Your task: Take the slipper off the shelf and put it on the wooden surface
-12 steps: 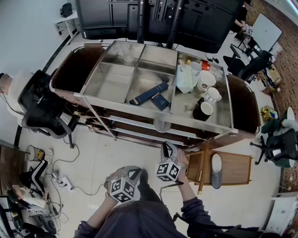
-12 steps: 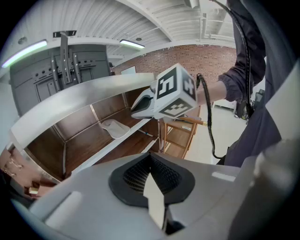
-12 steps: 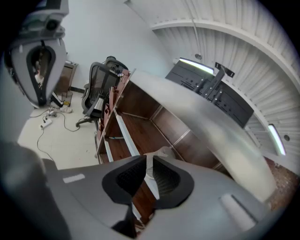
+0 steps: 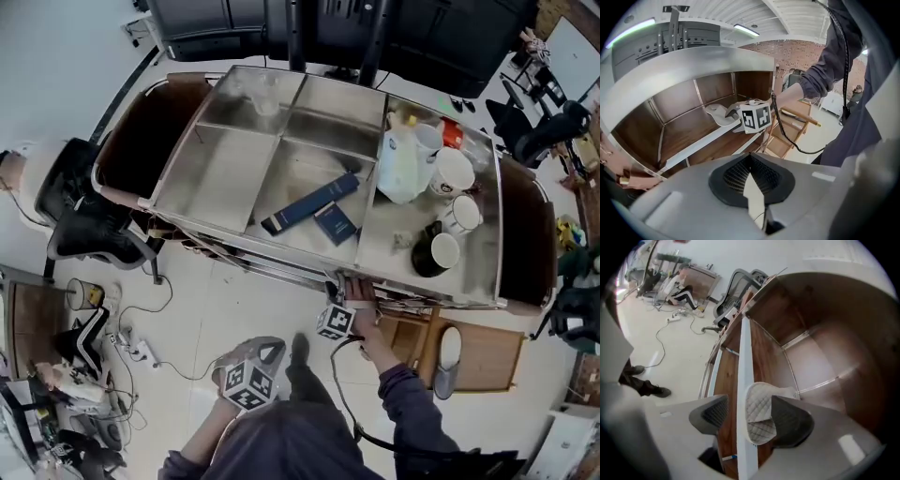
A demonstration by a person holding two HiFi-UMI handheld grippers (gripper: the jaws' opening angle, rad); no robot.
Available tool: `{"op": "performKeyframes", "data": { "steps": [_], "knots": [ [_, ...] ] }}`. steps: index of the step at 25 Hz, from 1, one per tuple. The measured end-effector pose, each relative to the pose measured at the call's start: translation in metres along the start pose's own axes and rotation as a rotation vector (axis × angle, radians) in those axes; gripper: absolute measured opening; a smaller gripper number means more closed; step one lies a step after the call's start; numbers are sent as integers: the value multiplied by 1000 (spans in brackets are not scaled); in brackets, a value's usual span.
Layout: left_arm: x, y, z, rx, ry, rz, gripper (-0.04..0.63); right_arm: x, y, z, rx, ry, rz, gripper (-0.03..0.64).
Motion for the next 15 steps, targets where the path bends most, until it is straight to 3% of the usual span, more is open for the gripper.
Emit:
{"op": "performKeyframes", "data": {
  "steps": [1,3,8,15],
  "knots": [
    [0,0,-2,1,-2,0,15,-3,-8,4,-36,41,30,284],
    [1,0,-6,6,-8,-1,15,-3,-13,8,-68,72,77,204],
    [18,1,-2,26,-7,-4,15,13,28,10,-3,-2,115,84],
    [76,20,26,58,-73,-64,15,22,144,37,82,-108,266,43]
  ]
}}
Point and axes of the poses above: the fingertips, and each gripper's own axes: y backward along the fingers, x to its right, z out of its underside, the point moved 4 cm from there along y, backward along the fingers, and after that the axes turned 14 degrees about -x, right-handed, at the moved point
